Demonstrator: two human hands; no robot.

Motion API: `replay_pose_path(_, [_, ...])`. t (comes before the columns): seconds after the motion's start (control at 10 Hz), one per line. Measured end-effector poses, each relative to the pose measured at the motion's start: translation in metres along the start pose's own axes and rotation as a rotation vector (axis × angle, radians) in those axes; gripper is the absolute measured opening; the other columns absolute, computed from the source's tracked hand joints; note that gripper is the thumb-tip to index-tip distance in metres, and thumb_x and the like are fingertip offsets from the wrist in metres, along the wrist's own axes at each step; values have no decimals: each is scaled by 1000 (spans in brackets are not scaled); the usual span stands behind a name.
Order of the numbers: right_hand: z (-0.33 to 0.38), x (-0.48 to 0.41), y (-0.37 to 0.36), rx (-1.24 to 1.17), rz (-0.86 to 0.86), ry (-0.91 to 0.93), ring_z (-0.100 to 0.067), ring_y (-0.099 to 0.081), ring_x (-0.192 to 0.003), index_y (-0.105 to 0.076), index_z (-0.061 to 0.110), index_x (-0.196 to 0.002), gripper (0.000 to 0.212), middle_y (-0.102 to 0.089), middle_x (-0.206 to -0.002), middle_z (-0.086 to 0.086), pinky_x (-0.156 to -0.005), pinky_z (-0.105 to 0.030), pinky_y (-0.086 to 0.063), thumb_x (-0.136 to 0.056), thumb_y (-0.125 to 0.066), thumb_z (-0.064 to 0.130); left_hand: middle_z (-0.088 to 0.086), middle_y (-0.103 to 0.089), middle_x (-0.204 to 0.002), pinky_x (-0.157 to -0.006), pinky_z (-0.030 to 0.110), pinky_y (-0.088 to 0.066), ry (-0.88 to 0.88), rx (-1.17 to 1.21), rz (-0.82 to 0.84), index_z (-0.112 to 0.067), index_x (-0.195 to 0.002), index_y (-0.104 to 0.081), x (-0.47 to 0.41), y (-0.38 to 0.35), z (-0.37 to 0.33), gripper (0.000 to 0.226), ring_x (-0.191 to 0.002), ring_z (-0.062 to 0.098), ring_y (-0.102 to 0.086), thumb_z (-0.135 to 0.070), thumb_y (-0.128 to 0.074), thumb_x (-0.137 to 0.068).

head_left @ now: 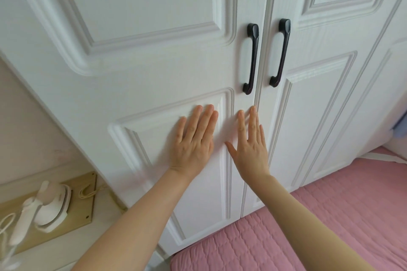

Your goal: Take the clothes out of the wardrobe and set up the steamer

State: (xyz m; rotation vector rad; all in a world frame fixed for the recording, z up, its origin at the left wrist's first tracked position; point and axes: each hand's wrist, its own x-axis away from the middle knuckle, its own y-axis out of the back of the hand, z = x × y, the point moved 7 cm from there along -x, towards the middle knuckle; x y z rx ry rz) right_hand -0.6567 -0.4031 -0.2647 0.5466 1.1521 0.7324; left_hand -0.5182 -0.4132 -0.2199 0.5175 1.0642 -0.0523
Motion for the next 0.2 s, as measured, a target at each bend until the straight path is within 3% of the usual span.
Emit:
replay_pose_path(0.1, [17,8,10,-40,63,-46,-30,0,-148,7,13,-152,97,15,-158,-17,-118,-43,-22,-88,-65,31,5,-24,-157,-117,47,-19,-39,84,118,-9,-149,-30,-2,18,4,54,-146,25,-19,-24,-42,-98])
replay_pose_path(0.2, [31,19,19,13,120,-105,-30,3,-148,6,11,-152,91,12,-159,-16,-119,-45,-15,-91,-60,28,6,-18,-159,-119,48,-14,-76,133,227,-6,-149,-27,18,31,16,54,-147,25,-12,-26,-35,-100])
